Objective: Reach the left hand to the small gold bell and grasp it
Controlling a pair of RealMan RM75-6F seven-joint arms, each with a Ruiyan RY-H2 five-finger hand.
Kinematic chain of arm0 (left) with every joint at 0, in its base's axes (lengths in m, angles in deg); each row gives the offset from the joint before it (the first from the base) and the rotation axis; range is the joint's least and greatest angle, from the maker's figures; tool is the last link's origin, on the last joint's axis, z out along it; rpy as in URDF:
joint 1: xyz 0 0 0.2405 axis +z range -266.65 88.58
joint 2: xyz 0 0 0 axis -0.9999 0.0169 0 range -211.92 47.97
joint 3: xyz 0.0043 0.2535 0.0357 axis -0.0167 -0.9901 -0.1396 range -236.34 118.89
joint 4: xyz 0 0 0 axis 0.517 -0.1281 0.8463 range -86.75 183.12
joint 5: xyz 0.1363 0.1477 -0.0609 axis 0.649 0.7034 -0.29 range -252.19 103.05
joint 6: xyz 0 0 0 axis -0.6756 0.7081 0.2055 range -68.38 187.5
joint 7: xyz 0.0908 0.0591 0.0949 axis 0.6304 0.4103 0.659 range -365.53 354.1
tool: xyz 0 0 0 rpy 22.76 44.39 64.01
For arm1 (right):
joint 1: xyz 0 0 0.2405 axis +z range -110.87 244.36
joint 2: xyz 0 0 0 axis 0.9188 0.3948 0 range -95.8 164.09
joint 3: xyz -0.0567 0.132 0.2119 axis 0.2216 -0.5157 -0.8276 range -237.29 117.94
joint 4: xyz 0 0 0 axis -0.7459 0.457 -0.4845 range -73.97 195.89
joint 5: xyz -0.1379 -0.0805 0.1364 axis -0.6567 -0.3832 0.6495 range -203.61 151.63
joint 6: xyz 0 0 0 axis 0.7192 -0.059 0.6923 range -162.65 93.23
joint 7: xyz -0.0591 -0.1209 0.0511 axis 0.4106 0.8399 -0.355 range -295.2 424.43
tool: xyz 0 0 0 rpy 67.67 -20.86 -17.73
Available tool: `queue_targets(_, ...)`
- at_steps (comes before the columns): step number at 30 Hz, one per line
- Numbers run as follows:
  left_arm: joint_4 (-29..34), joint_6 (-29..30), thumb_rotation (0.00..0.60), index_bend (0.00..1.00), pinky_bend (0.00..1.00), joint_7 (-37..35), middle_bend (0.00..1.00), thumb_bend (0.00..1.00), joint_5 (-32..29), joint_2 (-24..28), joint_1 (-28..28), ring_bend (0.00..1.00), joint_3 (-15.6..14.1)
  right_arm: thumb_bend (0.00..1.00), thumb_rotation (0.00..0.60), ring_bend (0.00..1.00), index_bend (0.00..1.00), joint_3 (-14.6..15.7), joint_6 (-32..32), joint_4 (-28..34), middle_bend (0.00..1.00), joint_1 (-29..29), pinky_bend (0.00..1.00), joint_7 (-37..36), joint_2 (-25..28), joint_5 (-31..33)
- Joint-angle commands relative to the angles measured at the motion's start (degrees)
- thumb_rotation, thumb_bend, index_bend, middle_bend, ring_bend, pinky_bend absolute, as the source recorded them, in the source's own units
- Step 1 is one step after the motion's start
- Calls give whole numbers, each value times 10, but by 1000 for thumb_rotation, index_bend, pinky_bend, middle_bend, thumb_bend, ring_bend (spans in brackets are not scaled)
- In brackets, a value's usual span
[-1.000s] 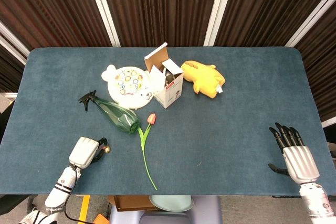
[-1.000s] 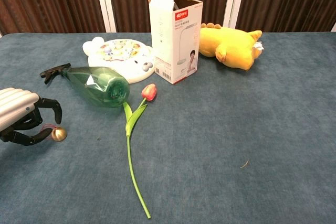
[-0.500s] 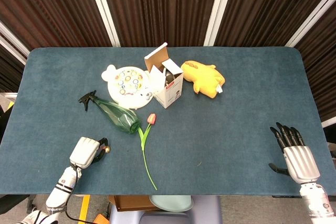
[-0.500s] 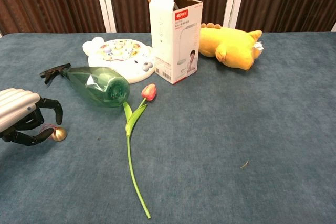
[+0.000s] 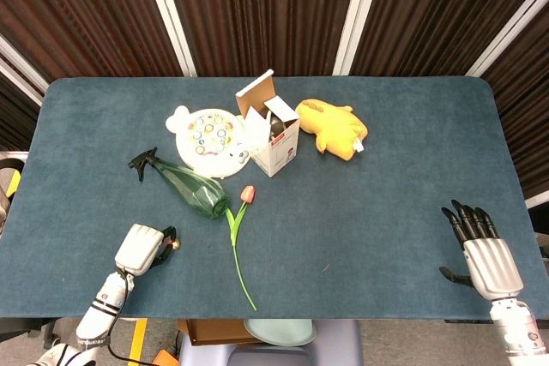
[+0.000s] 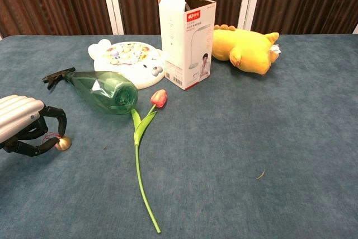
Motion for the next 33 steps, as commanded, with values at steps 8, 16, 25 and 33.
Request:
queue_targets(8, -1, -2, 600, 540, 1000, 2, 1000, 431, -4, -2, -2, 1000, -1, 236, 600, 0, 0, 0, -1, 0, 0, 0, 0, 1, 0, 1)
queue_targets(16, -3, -1, 600, 570, 1000, 0, 1000, 430, -4, -2, -2, 1000, -2, 236, 600, 0, 0, 0, -1, 0, 0, 0, 0, 2, 0, 0)
queue_targets(25, -4, 5, 600, 625, 1000, -1, 1000, 430, -1, -2, -3, 1000, -3, 236, 600, 0, 0, 0, -1, 1, 0, 0, 0, 4, 0, 0)
queue_targets(33, -3, 13, 600, 665, 1000, -5, 1000, 430, 1, -1, -3, 1000, -1, 236, 600, 0, 0, 0, -2, 0, 0, 1, 0, 6, 0, 1)
